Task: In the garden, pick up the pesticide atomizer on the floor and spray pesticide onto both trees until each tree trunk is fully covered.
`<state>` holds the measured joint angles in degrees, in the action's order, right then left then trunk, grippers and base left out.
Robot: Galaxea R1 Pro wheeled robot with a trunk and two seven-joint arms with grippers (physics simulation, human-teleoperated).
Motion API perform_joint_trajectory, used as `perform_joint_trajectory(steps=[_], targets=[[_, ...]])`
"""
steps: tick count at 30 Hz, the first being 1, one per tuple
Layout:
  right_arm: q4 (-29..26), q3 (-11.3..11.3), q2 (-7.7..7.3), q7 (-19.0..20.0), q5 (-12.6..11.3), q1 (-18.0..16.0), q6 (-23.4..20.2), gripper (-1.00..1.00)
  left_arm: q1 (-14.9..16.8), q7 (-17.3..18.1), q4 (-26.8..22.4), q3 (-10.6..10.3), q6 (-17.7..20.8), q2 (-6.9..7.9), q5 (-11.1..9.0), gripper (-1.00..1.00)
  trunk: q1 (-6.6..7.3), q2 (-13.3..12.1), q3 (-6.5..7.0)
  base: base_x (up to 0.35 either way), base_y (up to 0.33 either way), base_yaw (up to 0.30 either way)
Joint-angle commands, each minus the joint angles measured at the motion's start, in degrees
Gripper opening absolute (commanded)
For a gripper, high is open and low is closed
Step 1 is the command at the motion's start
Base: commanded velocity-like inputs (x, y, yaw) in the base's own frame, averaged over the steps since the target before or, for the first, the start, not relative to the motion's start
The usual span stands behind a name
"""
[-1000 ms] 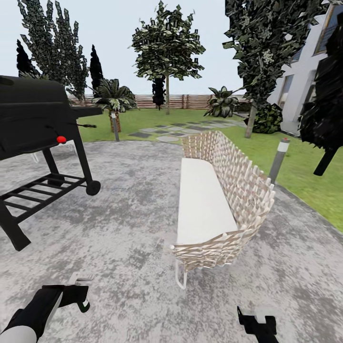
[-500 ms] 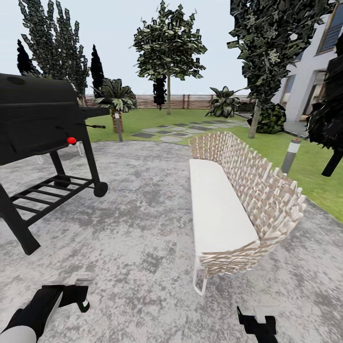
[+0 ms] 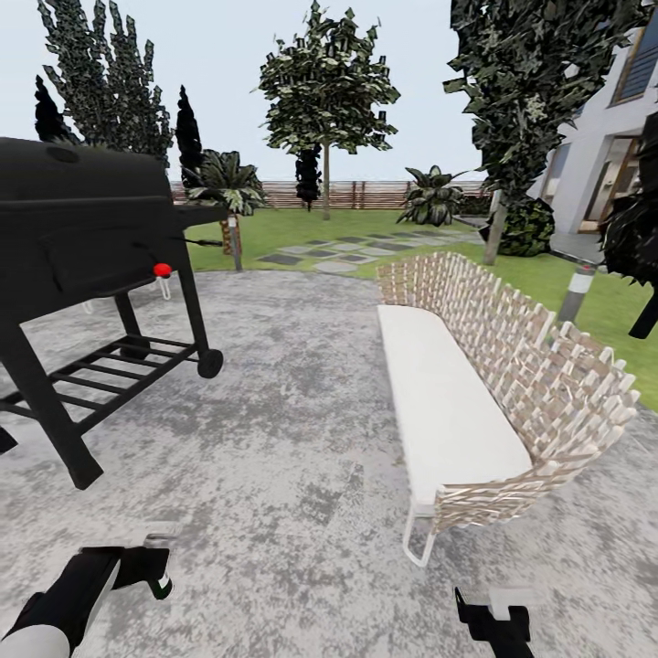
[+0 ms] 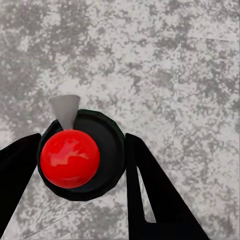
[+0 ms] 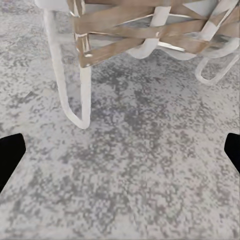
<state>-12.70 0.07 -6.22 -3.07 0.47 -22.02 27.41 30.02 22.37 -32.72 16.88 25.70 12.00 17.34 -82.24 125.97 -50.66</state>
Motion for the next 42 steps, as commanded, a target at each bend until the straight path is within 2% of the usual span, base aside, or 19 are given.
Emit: perform_joint_trajectory(steps=[1, 14, 25, 31, 36, 42], targets=[[0.0, 0.0, -0.01, -0.2, 0.1, 0.0, 0.2, 1.0, 0.0, 0.6, -0.1, 0.3, 0.1, -0.05, 0.6, -1.0, 0.01, 0.0, -0.05, 0.0, 0.319, 0.0], [0.1, 0.1, 0.0, -0.2, 0.1, 0.0, 0.2, 1.0, 0.0, 0.5, -0.1, 0.3, 0.1, -0.08, 0.6, -1.0, 0.01, 0.0, -0.05, 0.0, 0.319, -0.027], [0.1, 0.1, 0.06, -0.1, 0.1, 0.0, 0.2, 1.0, 0.0, 0.6, -0.1, 0.3, 0.1, -0.14, 0.6, -1.0, 0.01, 0.0, -0.52, 0.102, 0.305, -0.218], [0.1, 0.1, 0.06, -0.1, 0.1, 0.0, 0.2, 1.0, 0.0, 0.5, 0.0, 0.5, 0.1, -0.06, 0.8, -1.0, 0.01, 0.0, -0.93, 0.083, 0.078, -0.219], [0.1, 0.1, 0.24, 0.1, 0.1, 0.0, 0.2, 1.0, 0.0, 0.6, 5.6, 0.5, -0.5, -0.05, 0.6, -1.0, 0.01, 0.0, -1.28, 0.004, 0.004, -0.2], [0.3, 0.1, 0.86, 0.1, 0.1, 0.0, 0.2, 1.0, 0.0, -0.5, 12.2, 0.6, -7.9, -0.03, -1.1, -1.0, 0.01, 0.0, -1.62, 0.0, 0.0, -0.137]])
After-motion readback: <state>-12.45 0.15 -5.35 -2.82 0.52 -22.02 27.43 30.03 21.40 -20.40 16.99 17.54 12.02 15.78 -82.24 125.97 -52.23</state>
